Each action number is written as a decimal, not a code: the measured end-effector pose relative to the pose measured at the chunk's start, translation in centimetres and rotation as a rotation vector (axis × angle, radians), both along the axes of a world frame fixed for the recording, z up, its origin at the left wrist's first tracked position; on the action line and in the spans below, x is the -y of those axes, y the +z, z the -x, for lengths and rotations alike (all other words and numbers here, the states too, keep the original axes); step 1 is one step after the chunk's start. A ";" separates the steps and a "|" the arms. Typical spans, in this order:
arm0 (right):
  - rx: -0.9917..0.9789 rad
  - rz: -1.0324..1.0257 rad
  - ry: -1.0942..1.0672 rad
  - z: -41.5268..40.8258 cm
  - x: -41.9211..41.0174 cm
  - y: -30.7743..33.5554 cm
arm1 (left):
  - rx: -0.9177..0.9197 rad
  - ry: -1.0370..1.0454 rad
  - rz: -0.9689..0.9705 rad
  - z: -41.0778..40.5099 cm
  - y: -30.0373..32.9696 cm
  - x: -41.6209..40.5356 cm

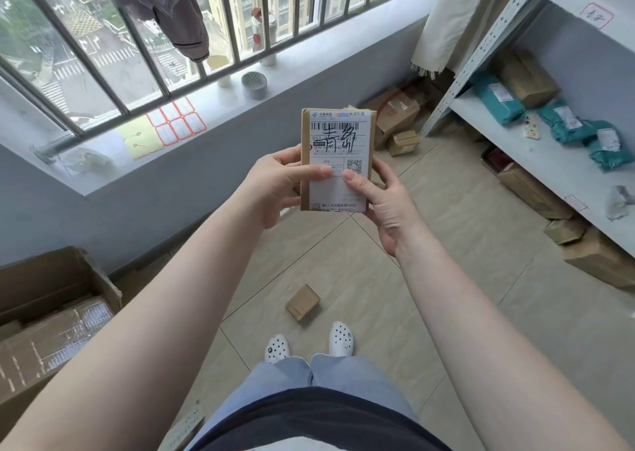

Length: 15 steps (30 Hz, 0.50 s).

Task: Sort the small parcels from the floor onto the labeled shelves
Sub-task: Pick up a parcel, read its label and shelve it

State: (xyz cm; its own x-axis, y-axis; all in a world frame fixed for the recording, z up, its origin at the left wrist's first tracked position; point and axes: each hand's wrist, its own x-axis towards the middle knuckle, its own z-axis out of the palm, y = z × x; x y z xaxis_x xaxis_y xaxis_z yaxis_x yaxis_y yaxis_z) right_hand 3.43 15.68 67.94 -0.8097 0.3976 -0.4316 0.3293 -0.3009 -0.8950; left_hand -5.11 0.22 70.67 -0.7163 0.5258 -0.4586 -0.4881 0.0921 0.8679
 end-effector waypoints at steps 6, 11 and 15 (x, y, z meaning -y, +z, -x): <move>-0.046 0.000 -0.038 -0.4 0.2 -0.1 | -0.052 0.045 -0.069 -0.8 -0.6 -0.5; -0.056 -0.020 -0.047 -0.8 0.2 0.2 | -0.071 0.037 -0.089 -1.2 -0.6 -0.7; -0.060 -0.018 -0.058 -1.4 0.1 0.5 | -0.059 0.023 -0.075 -1.4 -0.6 -1.1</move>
State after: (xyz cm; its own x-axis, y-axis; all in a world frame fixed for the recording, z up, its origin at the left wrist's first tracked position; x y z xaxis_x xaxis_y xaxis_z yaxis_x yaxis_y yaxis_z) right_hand 4.78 15.55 68.39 -0.8092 0.4524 -0.3749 0.2569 -0.3013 -0.9183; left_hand -3.76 1.29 70.08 -0.7532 0.5402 -0.3753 -0.4375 0.0146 0.8991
